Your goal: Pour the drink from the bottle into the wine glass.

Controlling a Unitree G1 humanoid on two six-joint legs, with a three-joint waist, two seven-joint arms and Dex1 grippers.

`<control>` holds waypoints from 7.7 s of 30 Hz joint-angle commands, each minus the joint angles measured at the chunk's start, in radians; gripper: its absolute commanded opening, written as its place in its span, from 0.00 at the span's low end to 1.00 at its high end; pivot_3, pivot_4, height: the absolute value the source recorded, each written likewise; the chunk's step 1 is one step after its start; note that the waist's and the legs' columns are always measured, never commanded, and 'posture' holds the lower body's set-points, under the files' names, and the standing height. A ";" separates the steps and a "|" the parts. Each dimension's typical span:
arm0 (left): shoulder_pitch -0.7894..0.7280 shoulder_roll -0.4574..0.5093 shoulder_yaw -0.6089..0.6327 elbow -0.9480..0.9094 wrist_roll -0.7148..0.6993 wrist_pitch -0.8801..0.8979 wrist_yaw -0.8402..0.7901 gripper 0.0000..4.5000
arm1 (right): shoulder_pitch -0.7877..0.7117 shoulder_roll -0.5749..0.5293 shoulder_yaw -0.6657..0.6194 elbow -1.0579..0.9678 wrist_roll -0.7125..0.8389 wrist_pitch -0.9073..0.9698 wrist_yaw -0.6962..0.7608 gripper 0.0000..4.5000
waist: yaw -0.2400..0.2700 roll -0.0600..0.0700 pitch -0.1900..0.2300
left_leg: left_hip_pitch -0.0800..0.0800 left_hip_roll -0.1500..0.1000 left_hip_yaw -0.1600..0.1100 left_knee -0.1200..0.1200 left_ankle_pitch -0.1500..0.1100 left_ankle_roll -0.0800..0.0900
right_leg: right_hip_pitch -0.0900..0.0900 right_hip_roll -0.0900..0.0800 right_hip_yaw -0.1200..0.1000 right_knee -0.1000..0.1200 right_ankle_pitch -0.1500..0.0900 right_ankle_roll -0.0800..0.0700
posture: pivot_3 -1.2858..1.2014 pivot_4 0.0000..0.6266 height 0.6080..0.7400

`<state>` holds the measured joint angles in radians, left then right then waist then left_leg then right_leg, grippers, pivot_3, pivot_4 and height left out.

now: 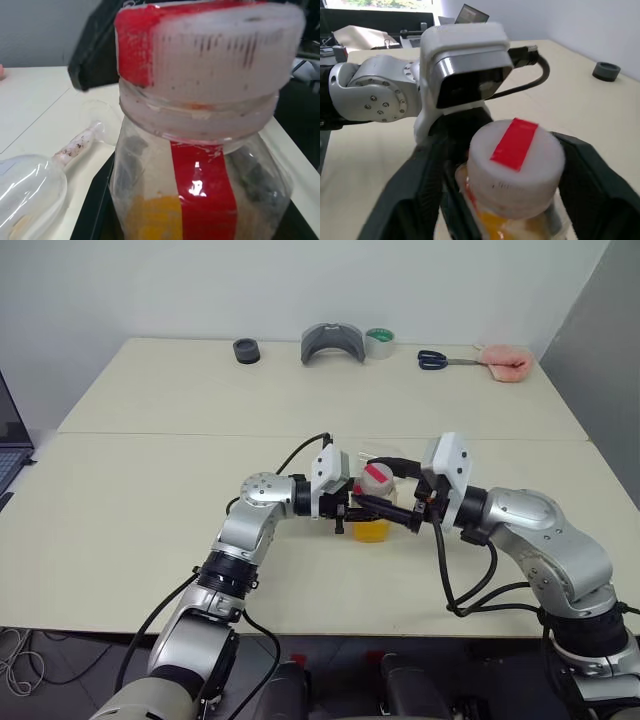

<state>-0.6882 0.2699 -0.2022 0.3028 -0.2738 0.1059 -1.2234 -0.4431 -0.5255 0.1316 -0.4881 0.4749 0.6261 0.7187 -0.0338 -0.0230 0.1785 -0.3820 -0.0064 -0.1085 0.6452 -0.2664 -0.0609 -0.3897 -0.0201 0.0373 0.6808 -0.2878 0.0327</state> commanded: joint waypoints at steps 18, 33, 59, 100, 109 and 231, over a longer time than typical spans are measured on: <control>-0.022 0.002 0.008 -0.051 -0.025 0.004 -0.007 0.38 | 0.019 0.026 -0.092 -0.143 0.045 0.071 -0.145 0.88 | 0.000 0.000 0.000 | 0.000 0.000 0.000 0.000 0.000 0.000 | 0.000 0.000 0.000 0.000 0.000 0.000 | 0.52 0.24 1.00; -0.035 0.002 0.008 -0.033 -0.017 -0.001 -0.025 0.38 | 0.028 -0.020 -0.099 -0.126 -0.015 0.052 -0.162 0.88 | 0.001 0.000 0.000 | 0.000 0.000 0.000 0.000 0.000 0.000 | 0.000 0.000 0.000 0.000 0.000 0.000 | 0.52 0.24 1.00; -0.020 0.004 0.005 -0.048 -0.020 0.006 -0.024 0.38 | 0.045 -0.060 -0.149 -0.153 0.033 0.084 -0.169 0.88 | 0.001 0.000 0.000 | 0.000 0.000 0.000 0.000 0.000 0.000 | 0.000 0.000 0.000 0.000 0.000 0.000 | 0.52 0.24 1.00; -0.016 0.004 0.005 -0.048 -0.018 0.006 -0.021 0.38 | 0.060 -0.079 -0.169 -0.160 0.076 0.076 -0.160 0.88 | 0.001 0.000 0.000 | 0.000 0.000 0.000 0.000 0.000 0.000 | 0.000 0.000 0.000 0.000 0.000 0.000 | 0.52 0.24 1.00; -0.019 0.004 0.006 -0.043 -0.017 0.004 -0.021 0.38 | 0.059 -0.085 -0.174 -0.158 0.084 0.077 -0.157 0.88 | 0.001 0.000 0.000 | 0.000 0.000 0.000 0.000 0.000 0.000 | 0.000 0.000 0.000 0.000 0.000 0.000 | 0.52 0.24 1.00; 0.080 0.085 0.208 -0.223 -0.035 0.129 0.343 0.38 | 0.518 -0.150 -0.495 -0.079 0.043 -0.002 -0.165 1.00 | -0.002 0.003 0.001 | 0.002 0.001 0.002 0.000 0.000 0.000 | 0.001 0.001 0.002 0.000 0.000 0.000 | 0.52 0.24 1.00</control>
<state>-0.5945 0.3515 -0.0383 0.1159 -0.3094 0.2461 -0.9405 0.1072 -0.6621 -0.3547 -0.4751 0.4479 0.6060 0.5106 -0.0362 -0.0197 0.1791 -0.3800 -0.0053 -0.1064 0.6449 -0.2664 -0.0609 -0.3889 -0.0188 0.0399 0.6811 -0.2880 0.0330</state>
